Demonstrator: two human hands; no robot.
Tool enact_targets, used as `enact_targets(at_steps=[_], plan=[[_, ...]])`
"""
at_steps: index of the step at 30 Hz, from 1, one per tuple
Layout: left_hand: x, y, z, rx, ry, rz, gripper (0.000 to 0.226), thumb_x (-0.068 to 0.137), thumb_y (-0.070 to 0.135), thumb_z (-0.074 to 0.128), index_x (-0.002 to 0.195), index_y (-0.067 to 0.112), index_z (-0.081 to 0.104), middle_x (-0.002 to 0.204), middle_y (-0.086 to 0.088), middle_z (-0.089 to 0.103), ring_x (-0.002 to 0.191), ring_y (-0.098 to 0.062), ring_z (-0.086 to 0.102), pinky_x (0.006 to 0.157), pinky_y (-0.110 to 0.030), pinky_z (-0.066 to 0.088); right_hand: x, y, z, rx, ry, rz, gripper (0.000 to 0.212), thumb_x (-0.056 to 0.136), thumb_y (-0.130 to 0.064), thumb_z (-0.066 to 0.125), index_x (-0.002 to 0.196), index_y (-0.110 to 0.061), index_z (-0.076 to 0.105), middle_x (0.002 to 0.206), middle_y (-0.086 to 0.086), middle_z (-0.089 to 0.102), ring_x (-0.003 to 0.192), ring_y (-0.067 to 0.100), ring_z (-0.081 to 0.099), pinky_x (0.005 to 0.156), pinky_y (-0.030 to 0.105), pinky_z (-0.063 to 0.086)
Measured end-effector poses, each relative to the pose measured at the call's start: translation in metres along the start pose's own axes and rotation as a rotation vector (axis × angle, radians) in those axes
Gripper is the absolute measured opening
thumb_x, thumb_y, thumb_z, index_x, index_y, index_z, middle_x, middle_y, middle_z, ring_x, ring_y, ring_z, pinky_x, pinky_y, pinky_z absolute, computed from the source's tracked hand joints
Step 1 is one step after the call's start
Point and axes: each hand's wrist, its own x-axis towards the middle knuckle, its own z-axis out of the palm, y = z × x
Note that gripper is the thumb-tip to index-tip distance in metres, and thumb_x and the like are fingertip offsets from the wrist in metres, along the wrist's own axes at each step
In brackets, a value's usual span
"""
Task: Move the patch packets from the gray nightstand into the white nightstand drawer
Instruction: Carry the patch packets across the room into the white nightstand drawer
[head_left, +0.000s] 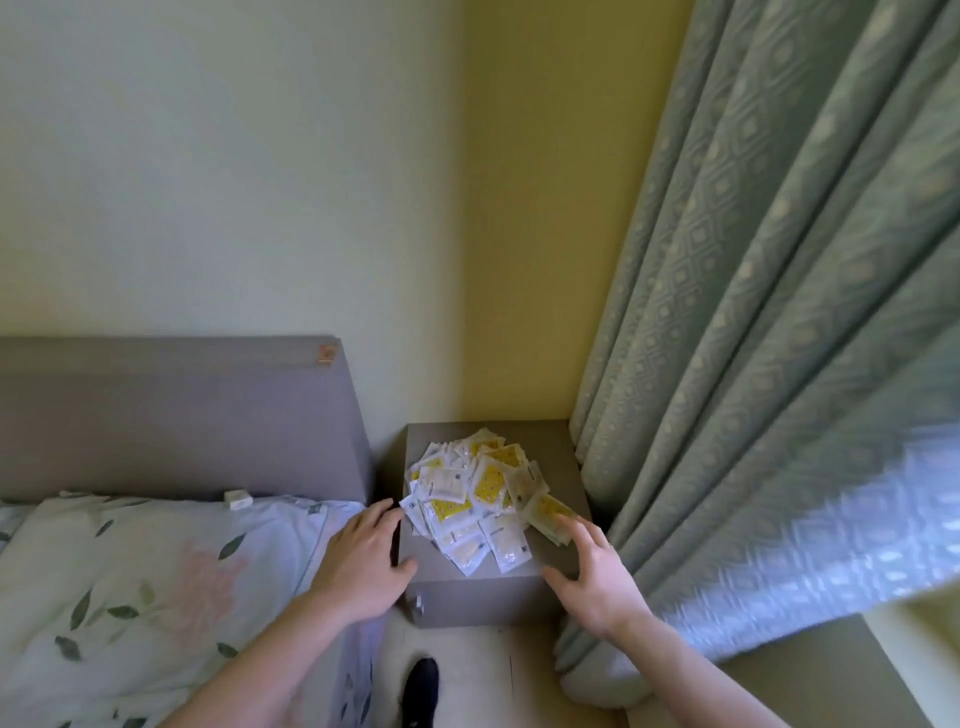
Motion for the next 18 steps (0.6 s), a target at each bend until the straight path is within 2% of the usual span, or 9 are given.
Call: enact_targets(at_steps=[6, 10, 15, 18], plan=[[0.13, -0.026, 0.03, -0.035, -0.203, -0.021, 0.066, 0.093, 0.041, 0.052, 0.153, 0.022, 0.035, 0.159, 0.003, 0.032, 0.141, -0.024, 0.039, 0.112, -0.04, 0.039, 0.096, 0.017, 0.044, 0.005, -0.1, 0.289, 0.072, 0.09, -0.04, 0.062, 0.155, -0.029, 0.032, 0.158, 0.0, 0.035, 0.138, 0.024, 0.046, 0.113, 0.034, 0.042], [0.193, -0.036, 0.061, -0.015, -0.314, -0.025, 0.067, 0.088, 0.04, 0.054, 0.151, 0.023, 0.038, 0.153, 0.002, 0.036, 0.137, -0.024, 0.042, 0.108, -0.042, 0.043, 0.152, 0.033, 0.059, 0.079, -0.121, 0.392, 0.069, 0.091, -0.038, 0.062, 0.154, -0.03, 0.035, 0.156, -0.001, 0.036, 0.134, 0.023, 0.05, 0.109, 0.033, 0.044], [0.273, -0.055, 0.109, 0.032, -0.319, -0.056, 0.064, 0.094, 0.031, 0.053, 0.154, 0.02, 0.035, 0.159, 0.001, 0.031, 0.14, -0.026, 0.038, 0.112, -0.043, 0.039, 0.215, 0.075, 0.076, 0.092, -0.087, 0.45, 0.056, 0.094, -0.028, 0.066, 0.147, -0.022, 0.047, 0.149, 0.0, 0.044, 0.132, 0.019, 0.051, 0.107, 0.028, 0.042], [0.314, -0.058, 0.139, 0.072, -0.303, -0.036, 0.063, 0.097, 0.03, 0.053, 0.155, 0.02, 0.032, 0.162, 0.001, 0.027, 0.141, -0.027, 0.036, 0.113, -0.04, 0.038, 0.249, 0.104, 0.087, 0.043, -0.066, 0.48, 0.052, 0.093, -0.027, 0.066, 0.143, -0.018, 0.051, 0.141, 0.006, 0.049, 0.129, 0.025, 0.053, 0.106, 0.03, 0.043]])
